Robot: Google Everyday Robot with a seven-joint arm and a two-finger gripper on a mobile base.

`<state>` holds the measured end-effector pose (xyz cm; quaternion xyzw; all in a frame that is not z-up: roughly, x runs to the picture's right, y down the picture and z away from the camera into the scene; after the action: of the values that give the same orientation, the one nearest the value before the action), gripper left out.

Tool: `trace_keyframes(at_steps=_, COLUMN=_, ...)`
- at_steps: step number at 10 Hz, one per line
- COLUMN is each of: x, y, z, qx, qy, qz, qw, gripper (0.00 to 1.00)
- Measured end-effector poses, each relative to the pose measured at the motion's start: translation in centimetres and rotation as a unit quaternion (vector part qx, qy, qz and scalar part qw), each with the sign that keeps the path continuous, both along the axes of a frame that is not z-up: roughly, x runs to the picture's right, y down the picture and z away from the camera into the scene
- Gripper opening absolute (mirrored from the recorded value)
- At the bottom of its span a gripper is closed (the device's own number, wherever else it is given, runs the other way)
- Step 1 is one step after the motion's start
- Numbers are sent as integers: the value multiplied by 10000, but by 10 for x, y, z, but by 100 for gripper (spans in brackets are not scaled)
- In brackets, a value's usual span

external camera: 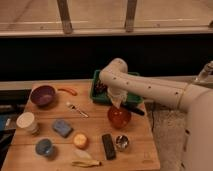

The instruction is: Wipe red bowl with brush

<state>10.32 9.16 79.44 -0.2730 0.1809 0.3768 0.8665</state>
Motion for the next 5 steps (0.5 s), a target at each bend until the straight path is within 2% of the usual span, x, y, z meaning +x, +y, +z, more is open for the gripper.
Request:
trace_keyframes(at_steps=1, x=24, y=7, z=-4, qx=-119, qy=-370, qz=441, qw=9983, gripper=0)
trace_keyframes(at_steps=2, x=44, y=13, z=-6, qx=-308, qy=-820, qz=873, qw=9923, gripper=0)
trace_keyframes(at_steps=3, x=54, y=17, z=-7, qx=-546, qy=-1194, qz=1159, qw=9845, gripper=0)
trace_keyframes(at_steps=4, x=58, y=19, z=-7, qx=-726, qy=-1410, qz=1278, qw=9790, gripper=0)
trace_keyframes(at_steps=5, x=60, y=22, z=-9, qx=-902, qy=-1532, qz=1279, qw=9757, gripper=0)
